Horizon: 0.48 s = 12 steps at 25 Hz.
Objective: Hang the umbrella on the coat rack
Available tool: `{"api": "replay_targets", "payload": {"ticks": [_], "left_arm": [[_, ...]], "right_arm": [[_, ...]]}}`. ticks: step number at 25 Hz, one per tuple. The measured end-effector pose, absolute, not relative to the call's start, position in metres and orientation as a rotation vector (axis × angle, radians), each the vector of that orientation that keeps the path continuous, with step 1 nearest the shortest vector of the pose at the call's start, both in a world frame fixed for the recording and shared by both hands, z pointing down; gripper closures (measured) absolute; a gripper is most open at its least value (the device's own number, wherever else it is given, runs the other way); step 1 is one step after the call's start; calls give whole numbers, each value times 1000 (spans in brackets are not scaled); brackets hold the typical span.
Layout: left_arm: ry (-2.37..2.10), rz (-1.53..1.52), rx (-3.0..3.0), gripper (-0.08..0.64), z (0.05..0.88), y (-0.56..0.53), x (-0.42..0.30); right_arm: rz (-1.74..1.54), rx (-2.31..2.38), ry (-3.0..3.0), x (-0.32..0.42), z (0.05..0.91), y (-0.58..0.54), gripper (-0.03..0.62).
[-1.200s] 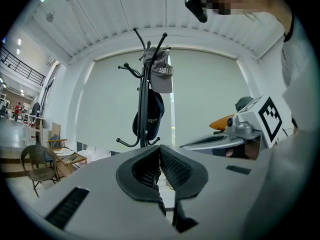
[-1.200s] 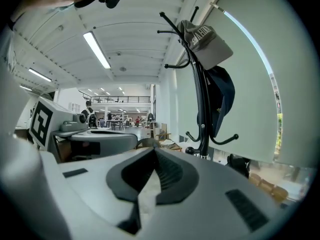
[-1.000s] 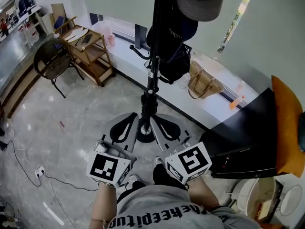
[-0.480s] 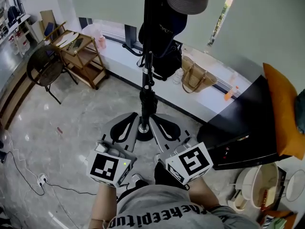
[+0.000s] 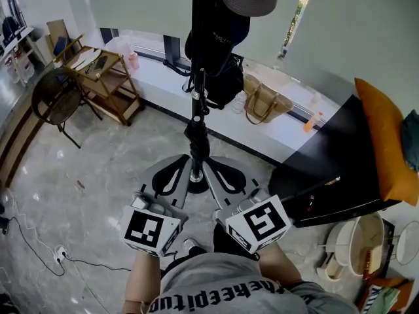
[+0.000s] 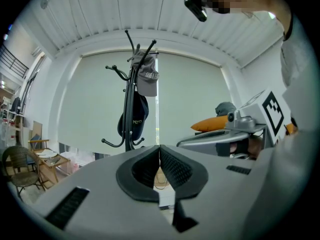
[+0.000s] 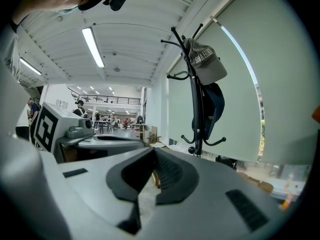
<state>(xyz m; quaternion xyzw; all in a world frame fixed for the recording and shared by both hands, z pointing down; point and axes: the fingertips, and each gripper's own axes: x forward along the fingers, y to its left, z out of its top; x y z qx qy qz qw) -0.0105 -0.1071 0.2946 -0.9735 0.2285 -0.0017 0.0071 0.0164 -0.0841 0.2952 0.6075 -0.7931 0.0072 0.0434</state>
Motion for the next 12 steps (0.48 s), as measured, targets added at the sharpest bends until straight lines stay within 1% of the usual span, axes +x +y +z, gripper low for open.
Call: {"api": "replay_targets", "payload": {"ticks": [12], "left_arm": [[637,-13,-3067,545,298,-99,-6]], "right_arm": [[26,1896,-2383,15,295,-77,580]]}}
